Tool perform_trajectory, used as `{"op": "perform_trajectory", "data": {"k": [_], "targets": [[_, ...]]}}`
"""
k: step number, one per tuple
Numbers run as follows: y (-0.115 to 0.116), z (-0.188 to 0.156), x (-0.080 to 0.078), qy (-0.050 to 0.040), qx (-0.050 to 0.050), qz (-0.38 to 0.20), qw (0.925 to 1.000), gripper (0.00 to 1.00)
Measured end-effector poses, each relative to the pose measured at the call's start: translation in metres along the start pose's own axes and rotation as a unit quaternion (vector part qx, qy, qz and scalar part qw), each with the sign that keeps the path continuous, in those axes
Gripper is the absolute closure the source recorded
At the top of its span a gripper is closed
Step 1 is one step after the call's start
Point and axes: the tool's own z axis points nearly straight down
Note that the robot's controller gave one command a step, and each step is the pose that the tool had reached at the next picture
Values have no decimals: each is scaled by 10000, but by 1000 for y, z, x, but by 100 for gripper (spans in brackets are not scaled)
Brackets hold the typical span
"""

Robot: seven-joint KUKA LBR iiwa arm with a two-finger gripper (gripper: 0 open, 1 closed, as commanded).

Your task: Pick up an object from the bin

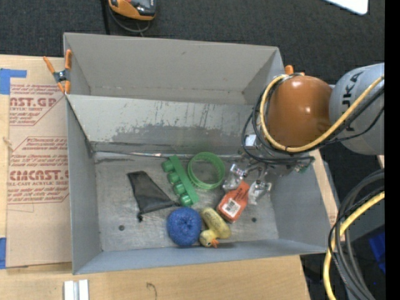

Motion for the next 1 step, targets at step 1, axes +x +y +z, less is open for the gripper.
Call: {"op": "perform_trajectory", "data": {"k": [1], "targets": [[0,-5,0,0,1,1,10000,100]]}}
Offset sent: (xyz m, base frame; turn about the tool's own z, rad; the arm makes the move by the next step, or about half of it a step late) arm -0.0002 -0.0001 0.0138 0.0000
